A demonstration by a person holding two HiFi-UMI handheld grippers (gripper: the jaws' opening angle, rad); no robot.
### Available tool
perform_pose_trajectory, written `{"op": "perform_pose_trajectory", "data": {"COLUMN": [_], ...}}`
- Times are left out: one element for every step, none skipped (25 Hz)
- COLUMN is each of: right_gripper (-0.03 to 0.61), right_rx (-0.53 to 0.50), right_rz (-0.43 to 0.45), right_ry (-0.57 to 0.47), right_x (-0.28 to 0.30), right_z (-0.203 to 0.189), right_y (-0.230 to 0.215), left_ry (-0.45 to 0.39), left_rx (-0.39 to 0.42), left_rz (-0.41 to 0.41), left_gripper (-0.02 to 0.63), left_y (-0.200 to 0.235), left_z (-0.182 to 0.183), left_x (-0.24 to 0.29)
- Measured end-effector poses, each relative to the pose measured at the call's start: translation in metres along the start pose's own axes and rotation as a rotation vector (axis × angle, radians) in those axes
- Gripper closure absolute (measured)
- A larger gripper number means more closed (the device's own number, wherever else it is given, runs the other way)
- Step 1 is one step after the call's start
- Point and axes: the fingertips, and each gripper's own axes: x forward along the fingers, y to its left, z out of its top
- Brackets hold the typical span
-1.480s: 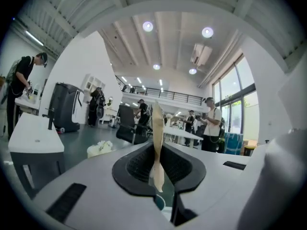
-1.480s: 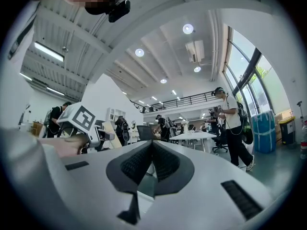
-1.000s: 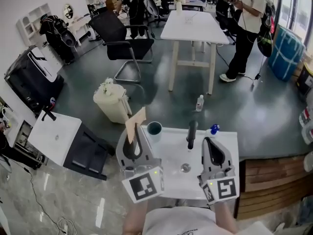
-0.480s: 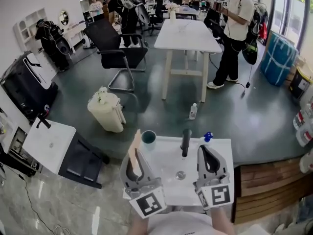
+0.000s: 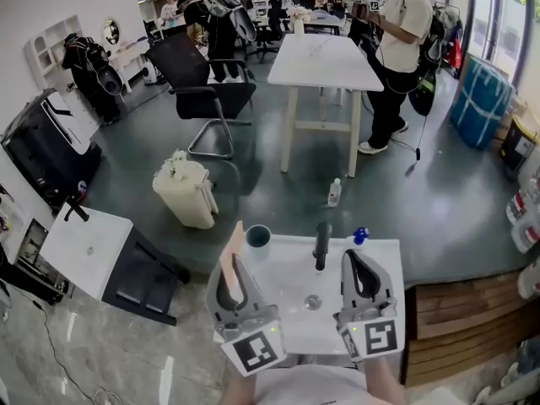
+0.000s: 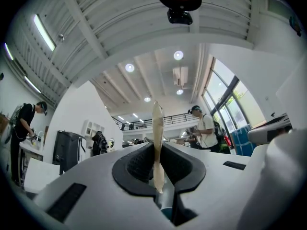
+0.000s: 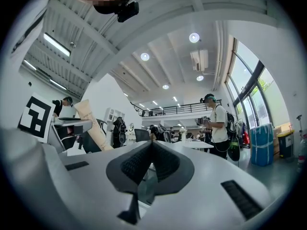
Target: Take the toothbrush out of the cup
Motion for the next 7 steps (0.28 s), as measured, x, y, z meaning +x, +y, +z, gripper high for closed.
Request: {"op": "perform_pose_trajectory", "data": {"right_gripper": [0.568, 0.568, 0.568, 0.568, 0.568, 0.568, 0.568], "right_rx": [0.0, 0.0, -0.001, -0.001, -0.001, 0.0, 0.0], "right_rz": [0.001, 0.001, 0.002, 0.002, 0.002, 0.002, 0.001], "right_ry": [0.0, 0.0, 0.0, 0.0, 0.0, 0.0, 0.001], "right_x": [-0.0001, -0.0004, -0.001, -0.0018, -0.0024, -0.0031, -0.0037], "right_z": [0.0001, 0.0004, 0.0007, 0.0011, 0.0014, 0.0018, 0.0021], "right_y": [0.0006, 0.0012, 0.0017, 0.0021, 0.0024, 0.0026, 0.0029], "left_ry": [0.002, 0.006, 0.012, 0.018, 0.023, 0.027, 0.03], "left_rx": [0.0, -0.001, -0.004, -0.009, -0.013, -0.018, -0.022], "left_rz": [0.002, 0.004, 0.006, 0.01, 0.013, 0.017, 0.02], "left_gripper": [0.566, 0.566, 0.566, 0.566, 0.566, 0.566, 0.566], "left_y": [0.0013, 0.0028, 0.0044, 0.006, 0.0076, 0.0092, 0.0107], "left_z": [0.0, -0.0002, -0.0007, -0.0012, -0.0016, -0.0019, -0.0021], "left_x": [0.0001, 0.0001, -0.0002, -0.0005, -0.0009, -0.0013, -0.0016]}}
